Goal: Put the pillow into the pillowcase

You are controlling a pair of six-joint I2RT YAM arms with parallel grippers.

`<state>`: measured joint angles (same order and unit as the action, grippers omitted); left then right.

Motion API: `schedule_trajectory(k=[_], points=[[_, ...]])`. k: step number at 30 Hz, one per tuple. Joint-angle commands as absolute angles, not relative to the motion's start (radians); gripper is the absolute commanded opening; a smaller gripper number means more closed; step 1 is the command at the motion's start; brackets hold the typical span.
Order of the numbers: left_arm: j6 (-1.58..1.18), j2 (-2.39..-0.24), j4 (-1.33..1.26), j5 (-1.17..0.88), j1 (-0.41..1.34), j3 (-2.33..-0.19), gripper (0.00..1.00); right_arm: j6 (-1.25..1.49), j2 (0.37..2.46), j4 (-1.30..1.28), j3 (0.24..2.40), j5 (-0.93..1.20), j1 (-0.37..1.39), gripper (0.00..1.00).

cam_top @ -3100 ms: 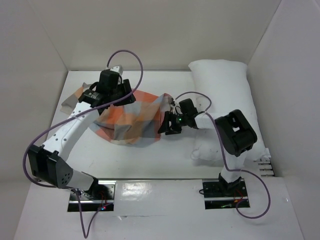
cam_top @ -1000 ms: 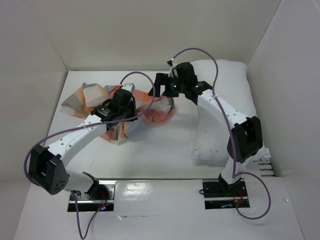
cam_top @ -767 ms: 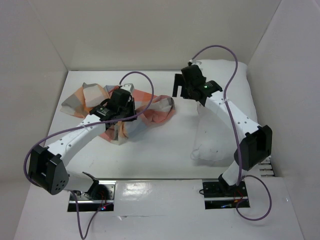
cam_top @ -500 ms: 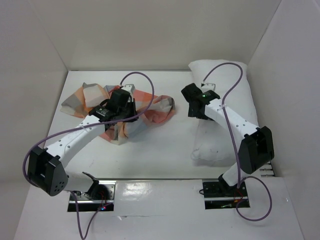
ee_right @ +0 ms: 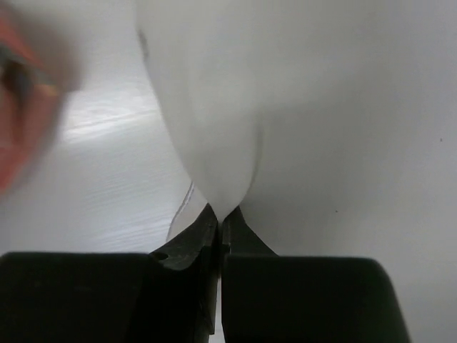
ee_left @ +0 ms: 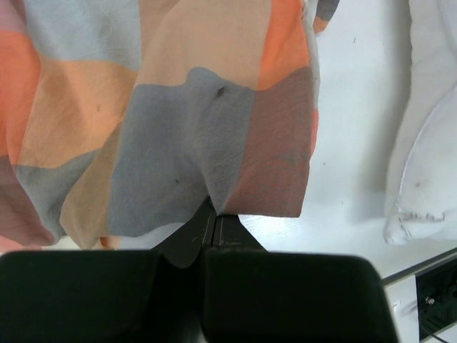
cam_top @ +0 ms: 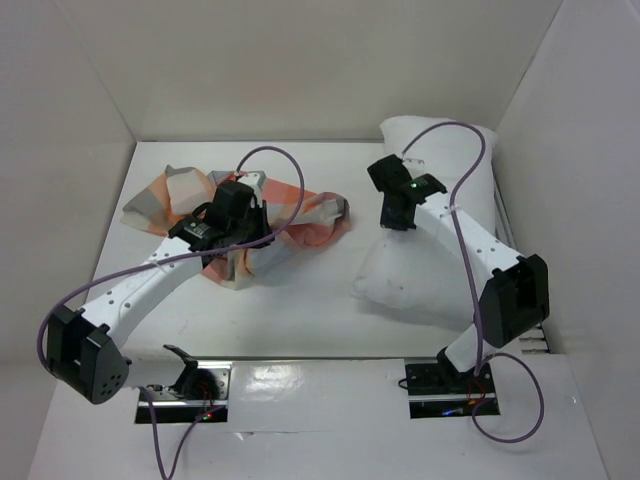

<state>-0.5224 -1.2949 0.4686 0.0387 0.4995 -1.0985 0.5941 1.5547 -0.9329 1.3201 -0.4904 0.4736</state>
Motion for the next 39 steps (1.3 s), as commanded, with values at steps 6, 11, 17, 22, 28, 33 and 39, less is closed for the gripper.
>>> schedule_trajectory(k=[6, 11, 17, 22, 28, 33, 39], points=[[-0.515, -1.201, 0.463, -0.024, 0.495, -1.016, 0.00, 0.563, 1.716, -0.772, 1.710, -0.265, 0.456, 0.00], [-0.515, -1.181, 0.472, -0.049, 0.495, -1.006, 0.00, 0.554, 1.822, -0.753, 1.740, -0.233, 0.446, 0.00], [-0.526, -1.181, 0.472, -0.048, 0.495, -0.997, 0.00, 0.519, 1.633, -0.698, 1.549, -0.272, 0.437, 0.00], [-0.526, -1.200, 0.472, -0.048, 0.495, -0.997, 0.00, 0.506, 1.526, -0.747, 1.442, -0.307, 0.437, 0.00], [-0.537, -1.190, 0.472, -0.078, 0.495, -0.976, 0.00, 0.476, 1.471, -0.784, 1.396, -0.327, 0.437, 0.00], [-0.546, -1.152, 0.482, -0.078, 0.495, -0.976, 0.00, 0.448, 1.532, -0.753, 1.385, -0.227, 0.472, 0.00], [-0.546, -1.134, 0.491, -0.087, 0.495, -0.985, 0.00, 0.468, 1.649, -0.678, 1.425, -0.150, 0.548, 0.00]])
